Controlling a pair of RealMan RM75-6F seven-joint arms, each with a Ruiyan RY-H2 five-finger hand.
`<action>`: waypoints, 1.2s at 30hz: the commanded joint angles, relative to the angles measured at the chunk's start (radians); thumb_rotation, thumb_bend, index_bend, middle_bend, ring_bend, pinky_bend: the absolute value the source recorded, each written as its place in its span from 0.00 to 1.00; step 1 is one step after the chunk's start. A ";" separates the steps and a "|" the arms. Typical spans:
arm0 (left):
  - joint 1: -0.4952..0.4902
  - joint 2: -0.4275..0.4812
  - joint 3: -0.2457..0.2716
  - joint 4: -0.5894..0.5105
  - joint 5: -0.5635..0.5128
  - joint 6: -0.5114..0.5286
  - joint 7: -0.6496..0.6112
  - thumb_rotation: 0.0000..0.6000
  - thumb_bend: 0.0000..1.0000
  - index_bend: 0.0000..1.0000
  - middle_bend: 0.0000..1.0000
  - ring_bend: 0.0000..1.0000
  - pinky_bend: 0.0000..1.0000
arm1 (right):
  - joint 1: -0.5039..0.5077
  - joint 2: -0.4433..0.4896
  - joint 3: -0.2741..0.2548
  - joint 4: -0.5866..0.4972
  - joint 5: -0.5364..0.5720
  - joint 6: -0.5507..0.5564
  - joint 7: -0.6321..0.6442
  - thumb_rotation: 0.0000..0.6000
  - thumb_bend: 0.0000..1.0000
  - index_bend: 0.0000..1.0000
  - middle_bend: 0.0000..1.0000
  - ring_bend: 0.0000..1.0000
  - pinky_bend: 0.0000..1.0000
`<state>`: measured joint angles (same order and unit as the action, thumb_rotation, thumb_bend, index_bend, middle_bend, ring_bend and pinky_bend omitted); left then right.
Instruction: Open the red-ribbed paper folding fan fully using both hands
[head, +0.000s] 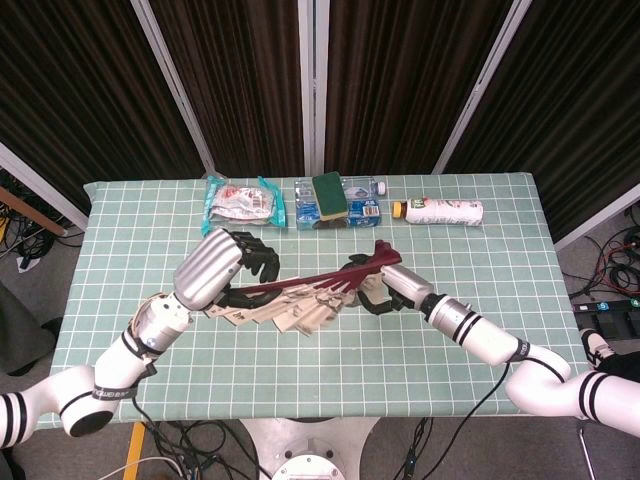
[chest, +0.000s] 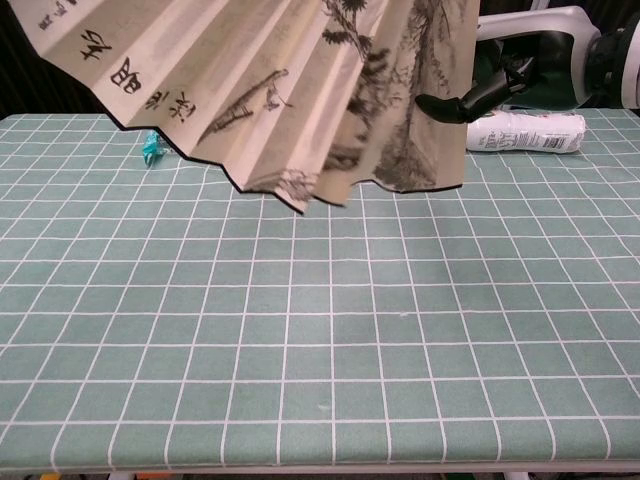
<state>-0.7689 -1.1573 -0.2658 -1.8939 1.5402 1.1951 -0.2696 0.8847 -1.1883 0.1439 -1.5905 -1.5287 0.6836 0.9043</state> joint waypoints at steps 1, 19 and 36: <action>0.011 -0.019 0.029 0.051 0.035 0.014 0.089 1.00 0.31 0.65 0.69 0.66 0.64 | -0.018 -0.008 0.019 0.010 0.094 0.053 -0.294 1.00 0.63 0.73 0.28 0.01 0.00; 0.034 -0.150 0.086 0.248 0.131 0.081 0.372 1.00 0.31 0.64 0.68 0.65 0.61 | -0.136 -0.082 0.045 0.034 0.243 0.377 -0.973 1.00 0.62 0.70 0.28 0.02 0.00; 0.073 -0.283 0.136 0.421 0.192 0.132 0.734 1.00 0.31 0.63 0.66 0.65 0.60 | -0.229 -0.263 0.003 0.250 0.086 0.640 -1.185 1.00 0.62 0.58 0.26 0.02 0.00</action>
<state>-0.7018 -1.4233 -0.1381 -1.4906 1.7270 1.3266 0.4364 0.6655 -1.4395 0.1510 -1.3526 -1.4321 1.3138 -0.2726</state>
